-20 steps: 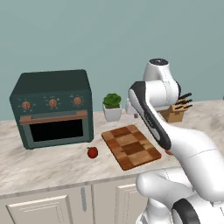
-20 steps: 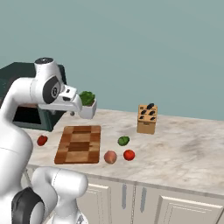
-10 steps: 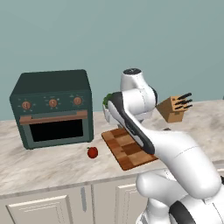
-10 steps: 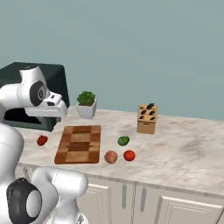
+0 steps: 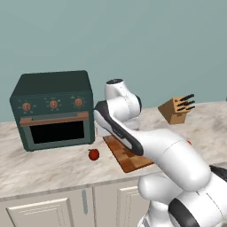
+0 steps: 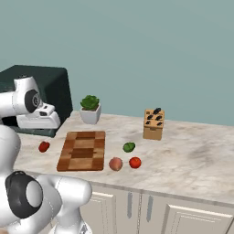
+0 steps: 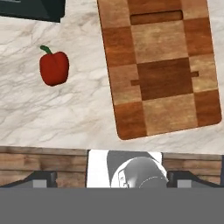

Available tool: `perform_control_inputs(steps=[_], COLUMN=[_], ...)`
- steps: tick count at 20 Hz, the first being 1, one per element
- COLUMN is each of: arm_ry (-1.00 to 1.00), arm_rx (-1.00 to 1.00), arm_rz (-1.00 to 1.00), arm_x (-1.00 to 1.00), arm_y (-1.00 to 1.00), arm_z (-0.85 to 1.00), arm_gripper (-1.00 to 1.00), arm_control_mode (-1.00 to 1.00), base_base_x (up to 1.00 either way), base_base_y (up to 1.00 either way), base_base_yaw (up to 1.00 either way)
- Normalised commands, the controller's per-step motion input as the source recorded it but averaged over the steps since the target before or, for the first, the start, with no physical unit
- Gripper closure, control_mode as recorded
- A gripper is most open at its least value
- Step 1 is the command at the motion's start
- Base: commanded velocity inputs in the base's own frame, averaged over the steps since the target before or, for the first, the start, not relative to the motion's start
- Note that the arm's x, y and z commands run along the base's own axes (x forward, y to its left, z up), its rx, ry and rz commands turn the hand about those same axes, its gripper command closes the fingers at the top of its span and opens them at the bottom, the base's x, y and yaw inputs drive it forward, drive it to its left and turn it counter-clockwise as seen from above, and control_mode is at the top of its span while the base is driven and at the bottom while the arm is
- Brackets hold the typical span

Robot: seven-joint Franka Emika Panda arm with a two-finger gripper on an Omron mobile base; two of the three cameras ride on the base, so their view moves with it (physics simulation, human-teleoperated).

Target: Place the avocado, onion, tomato, and bell pepper on the cutting board.

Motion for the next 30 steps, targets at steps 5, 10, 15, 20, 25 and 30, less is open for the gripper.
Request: perform_control_inputs(steps=[5,10,15,20,25,30], arm_ry=[0.09,0.03,0.0,0.0,0.0,0.0], arm_rx=[0.0,-0.01,-0.01,0.0,0.0,0.0], arm_rz=[0.0,0.0,0.0,0.0,0.0,0.0], arm_x=[0.23,0.27,0.22,0.23,0.3,0.2], arm_y=[0.53,0.55,0.23,0.09,0.03,0.03], arm_z=[-0.34,-0.32,-0.25,-0.29,-0.28,-0.25], arm_gripper=[-1.0,-1.0,-1.0,-1.0,-1.0,-1.0], arm_control_mode=[-1.0,-1.0,-1.0,-1.0,-1.0,-1.0], base_base_x=[0.0,0.0,0.0,0.0,0.0,0.0], base_base_y=[0.0,0.0,0.0,0.0,0.0,0.0], base_base_yaw=[0.0,0.0,0.0,0.0,0.0,0.0])
